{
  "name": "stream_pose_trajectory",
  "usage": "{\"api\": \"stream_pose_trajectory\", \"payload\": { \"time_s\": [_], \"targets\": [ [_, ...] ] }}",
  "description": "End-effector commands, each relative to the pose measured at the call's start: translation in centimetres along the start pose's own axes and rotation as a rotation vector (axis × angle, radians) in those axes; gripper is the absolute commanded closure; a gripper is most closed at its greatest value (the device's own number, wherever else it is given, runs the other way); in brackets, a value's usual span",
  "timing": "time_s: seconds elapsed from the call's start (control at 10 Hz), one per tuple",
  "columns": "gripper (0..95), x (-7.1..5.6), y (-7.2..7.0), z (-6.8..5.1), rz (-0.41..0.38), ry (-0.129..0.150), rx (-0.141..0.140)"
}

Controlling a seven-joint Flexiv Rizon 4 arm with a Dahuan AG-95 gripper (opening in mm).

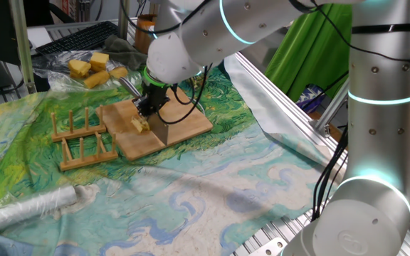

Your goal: Chop the potatoes

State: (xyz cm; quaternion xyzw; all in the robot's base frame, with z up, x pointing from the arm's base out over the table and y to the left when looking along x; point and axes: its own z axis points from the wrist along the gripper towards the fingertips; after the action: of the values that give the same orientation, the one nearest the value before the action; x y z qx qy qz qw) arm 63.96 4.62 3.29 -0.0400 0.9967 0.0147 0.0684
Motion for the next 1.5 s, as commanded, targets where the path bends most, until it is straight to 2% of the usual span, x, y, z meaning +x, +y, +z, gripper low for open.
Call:
{"api": "stream_pose_trajectory", "payload": {
  "time_s": [0.1, 0.2, 0.4, 0.9, 1.5],
  "targets": [
    [95.0, 0.2, 0.1, -0.6, 0.009, 0.031, 0.005],
    [95.0, 0.1, 0.4, -1.3, 0.018, 0.038, 0.003],
    [95.0, 0.1, 0.6, -1.6, 0.020, 0.038, 0.007],
    [95.0, 0.1, -0.4, -4.1, 0.008, 0.063, 0.009],
    [95.0, -0.2, -0.9, -4.4, -0.032, 0.056, 0.020]
  ]
}}
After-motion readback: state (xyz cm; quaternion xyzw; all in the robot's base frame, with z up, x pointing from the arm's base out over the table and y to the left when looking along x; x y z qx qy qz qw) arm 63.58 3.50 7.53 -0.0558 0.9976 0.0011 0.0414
